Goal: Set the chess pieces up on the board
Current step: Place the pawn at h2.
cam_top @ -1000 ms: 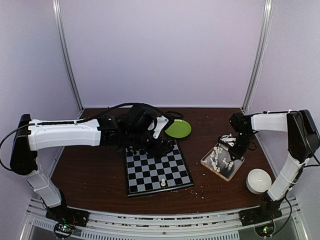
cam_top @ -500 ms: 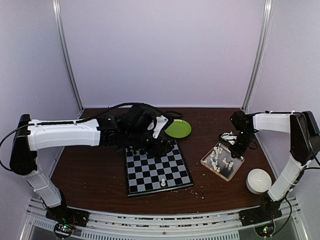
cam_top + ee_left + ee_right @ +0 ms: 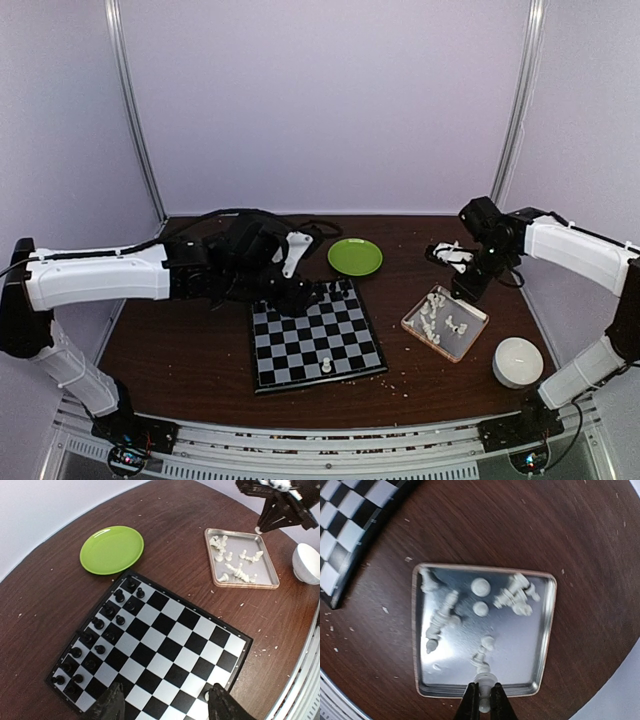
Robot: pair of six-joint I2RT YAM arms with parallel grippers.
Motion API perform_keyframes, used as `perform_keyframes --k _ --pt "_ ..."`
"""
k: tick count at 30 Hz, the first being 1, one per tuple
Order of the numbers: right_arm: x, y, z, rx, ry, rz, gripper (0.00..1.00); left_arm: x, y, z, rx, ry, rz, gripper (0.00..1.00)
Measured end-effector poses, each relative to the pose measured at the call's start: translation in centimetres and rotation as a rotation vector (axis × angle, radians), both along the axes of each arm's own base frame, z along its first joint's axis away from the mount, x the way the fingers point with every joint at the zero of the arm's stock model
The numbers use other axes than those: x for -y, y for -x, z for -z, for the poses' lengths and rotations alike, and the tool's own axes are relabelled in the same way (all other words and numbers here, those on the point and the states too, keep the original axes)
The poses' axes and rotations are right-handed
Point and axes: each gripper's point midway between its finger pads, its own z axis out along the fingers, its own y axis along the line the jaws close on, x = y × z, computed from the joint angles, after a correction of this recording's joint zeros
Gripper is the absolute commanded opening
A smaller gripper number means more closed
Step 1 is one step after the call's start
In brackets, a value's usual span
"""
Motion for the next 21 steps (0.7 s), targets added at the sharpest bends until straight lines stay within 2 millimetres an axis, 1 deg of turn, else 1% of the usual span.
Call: perform_keyframes --k 4,6,8,10,13,17,21 --pt "-5.0 1.2 -3.1 0.056 -0.041 -0.157 0.03 -2.6 0.1 0.0 0.03 -0.019 -0.064 0.61" --pt "-7.2 1.9 -4.0 0.067 -0.053 -0.228 0.03 -3.8 0.1 0.2 0.033 -0.028 -0.091 0.62" --pt "-9.5 2.7 -4.4 0.061 -0.054 -0.305 0.03 -5.2 0.1 0.6 0.031 -0.031 -0.127 0.62" --pt "-11.4 3.6 -4.0 0.039 -0.041 -0.373 0.03 -6.5 0.1 0.8 0.026 -0.03 -0.161 0.63" --pt "-13.6 4.9 -2.6 -0.011 -0.007 -0.459 0.04 -8.4 0.0 0.8 0.025 -0.022 -0.213 0.64" --pt "-15.9 6.0 -1.0 -0.058 0.027 -0.537 0.04 -10.0 0.0 0.3 0.03 0.005 -0.264 0.64" --pt "-17.9 7.0 0.6 -0.098 0.057 -0.595 0.04 -10.9 0.1 0.1 0.033 0.024 -0.299 0.64"
